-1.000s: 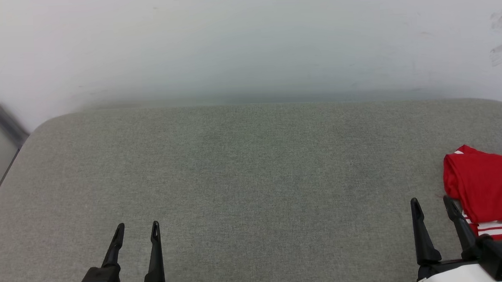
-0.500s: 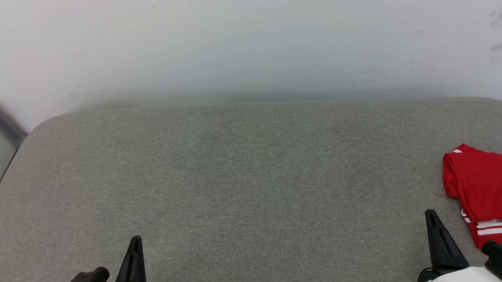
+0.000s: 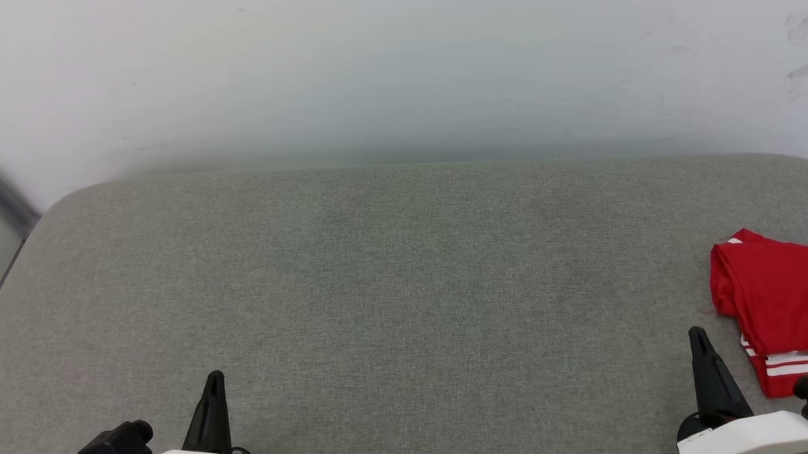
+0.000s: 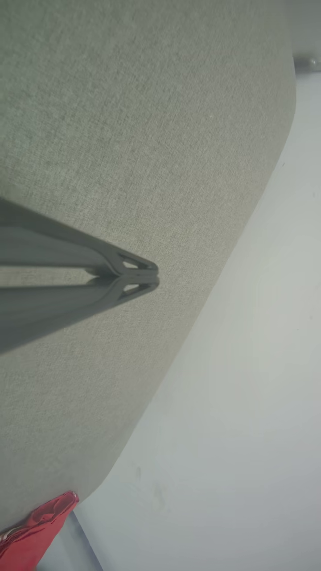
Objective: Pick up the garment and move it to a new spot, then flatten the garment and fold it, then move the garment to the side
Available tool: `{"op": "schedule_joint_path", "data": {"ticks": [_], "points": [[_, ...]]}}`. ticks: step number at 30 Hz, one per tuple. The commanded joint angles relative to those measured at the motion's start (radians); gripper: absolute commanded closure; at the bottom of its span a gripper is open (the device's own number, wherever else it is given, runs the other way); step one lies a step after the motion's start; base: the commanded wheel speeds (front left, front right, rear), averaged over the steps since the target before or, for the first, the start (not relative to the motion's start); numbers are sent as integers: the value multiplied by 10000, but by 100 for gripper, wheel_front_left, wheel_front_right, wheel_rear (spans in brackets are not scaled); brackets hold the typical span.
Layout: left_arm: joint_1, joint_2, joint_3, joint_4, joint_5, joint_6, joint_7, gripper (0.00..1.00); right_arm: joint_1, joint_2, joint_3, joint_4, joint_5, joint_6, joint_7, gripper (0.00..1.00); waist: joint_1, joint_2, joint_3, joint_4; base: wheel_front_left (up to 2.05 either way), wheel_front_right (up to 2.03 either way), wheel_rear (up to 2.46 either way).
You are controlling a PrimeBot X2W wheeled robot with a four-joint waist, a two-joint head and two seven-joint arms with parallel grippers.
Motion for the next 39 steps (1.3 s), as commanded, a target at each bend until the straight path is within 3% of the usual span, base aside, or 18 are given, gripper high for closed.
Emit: {"op": "schedule_joint_path", "data": {"ticks": [1, 16, 39], "points": [[-344, 15, 68, -68, -487, -60, 111, 100, -311, -18, -42, -75, 482, -1, 92, 100, -1, -1, 6, -6, 0, 0, 0], [-741, 19, 230, 191, -2863, -216, 694, 100, -655, -19, -122, 154, 2753, -1, 676, 100, -1, -1, 55, -61, 0, 0, 0], [-1224, 23, 425, 506, -5671, -395, 1388, 100, -1053, -13, -227, 427, 5443, -2, 1372, 100, -2, -1, 127, -140, 0, 0, 0]]}}
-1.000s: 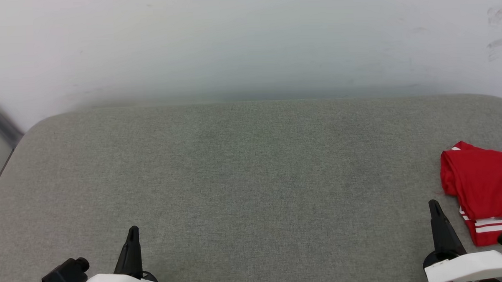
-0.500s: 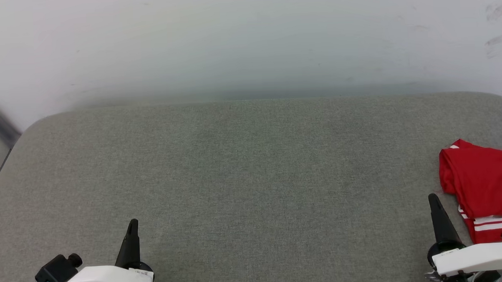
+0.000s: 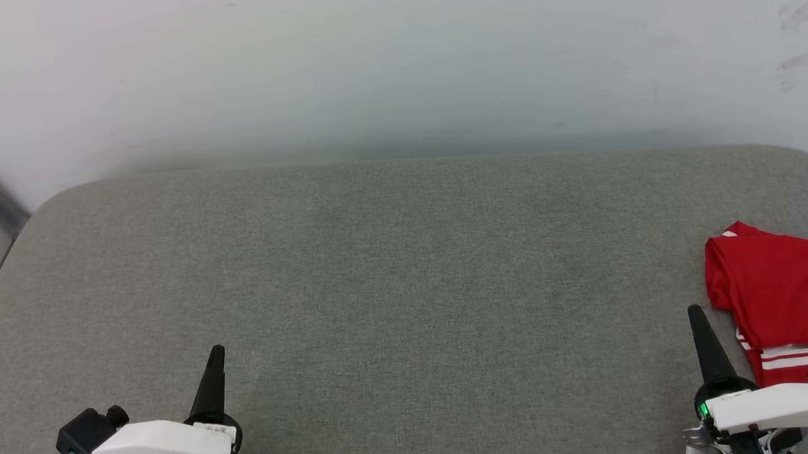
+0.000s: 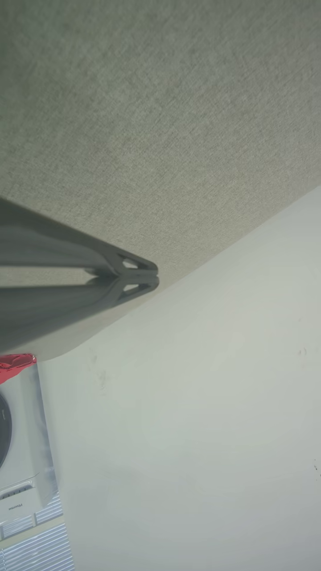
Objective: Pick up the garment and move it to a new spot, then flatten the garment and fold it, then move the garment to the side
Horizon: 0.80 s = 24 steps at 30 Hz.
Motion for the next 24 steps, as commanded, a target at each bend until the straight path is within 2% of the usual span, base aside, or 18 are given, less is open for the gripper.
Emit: {"op": "schedule_joint_path", "data": {"ticks": [1, 24], "points": [[-269, 21, 57, -49, -267, -40, 58, 100, -244, -11, -41, -29, 285, -2, 63, 100, -1, 0, 4, -5, 0, 0, 0], [-683, 24, 215, 239, -2707, -204, 659, 100, -583, 1, -133, 208, 2614, -1, 675, 100, -1, 0, 82, -90, 0, 0, 0]]}}
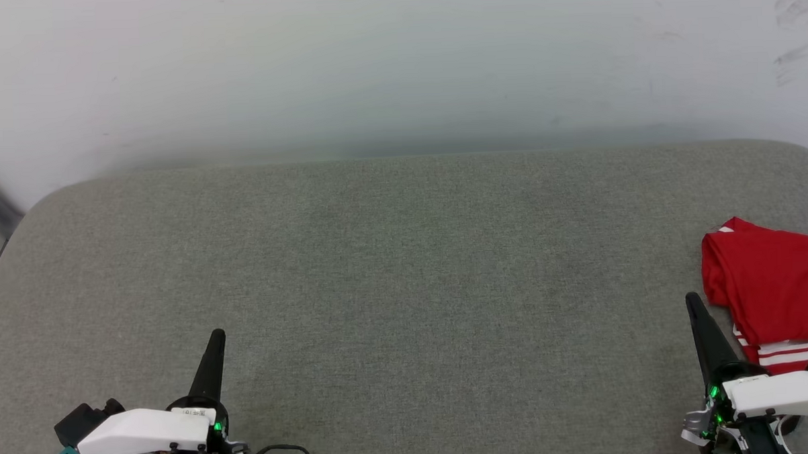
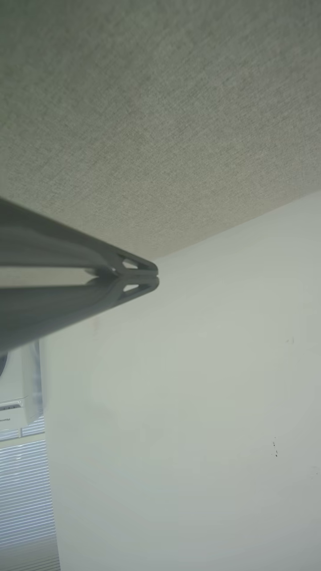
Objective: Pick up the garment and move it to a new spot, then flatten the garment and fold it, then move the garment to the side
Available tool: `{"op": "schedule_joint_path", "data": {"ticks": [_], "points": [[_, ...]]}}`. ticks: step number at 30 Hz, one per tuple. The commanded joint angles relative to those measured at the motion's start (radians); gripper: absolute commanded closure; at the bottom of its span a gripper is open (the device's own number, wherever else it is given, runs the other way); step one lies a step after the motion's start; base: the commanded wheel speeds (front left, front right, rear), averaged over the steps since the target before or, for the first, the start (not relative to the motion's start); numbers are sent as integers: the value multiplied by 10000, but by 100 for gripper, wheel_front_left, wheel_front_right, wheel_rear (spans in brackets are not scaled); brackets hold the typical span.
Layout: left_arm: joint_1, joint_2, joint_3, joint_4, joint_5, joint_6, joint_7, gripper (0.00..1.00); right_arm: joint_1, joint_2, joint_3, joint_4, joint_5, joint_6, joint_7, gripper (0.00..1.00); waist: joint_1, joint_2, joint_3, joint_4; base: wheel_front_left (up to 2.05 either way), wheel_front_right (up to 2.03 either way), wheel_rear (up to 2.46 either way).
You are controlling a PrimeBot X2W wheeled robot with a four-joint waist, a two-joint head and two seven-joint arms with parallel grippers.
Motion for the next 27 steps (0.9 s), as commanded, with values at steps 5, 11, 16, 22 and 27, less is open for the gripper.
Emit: {"op": "schedule_joint_path", "data": {"ticks": [5, 11, 16, 22, 27], "points": [[-297, 21, 54, 43, -591, -75, 151, 100, -256, 4, -47, 19, 590, 1, 156, 100, 0, 0, 18, -19, 0, 0, 0], [-390, 21, 92, 98, -1087, -120, 264, 100, -324, 7, -67, 74, 1059, -1, 281, 100, 0, 0, 36, -40, 0, 0, 0], [-440, 22, 122, 148, -1491, -134, 362, 100, -367, 9, -85, 120, 1445, -1, 385, 100, 0, 0, 52, -57, 0, 0, 0], [-494, 22, 149, 195, -1861, -157, 459, 100, -445, 12, -97, 158, 1798, 1, 483, 100, -1, 0, 67, -74, 0, 0, 0], [-575, 22, 181, 249, -2299, -192, 562, 100, -464, 15, -113, 201, 2212, -1, 596, 100, -1, 0, 86, -94, 0, 0, 0]]}}
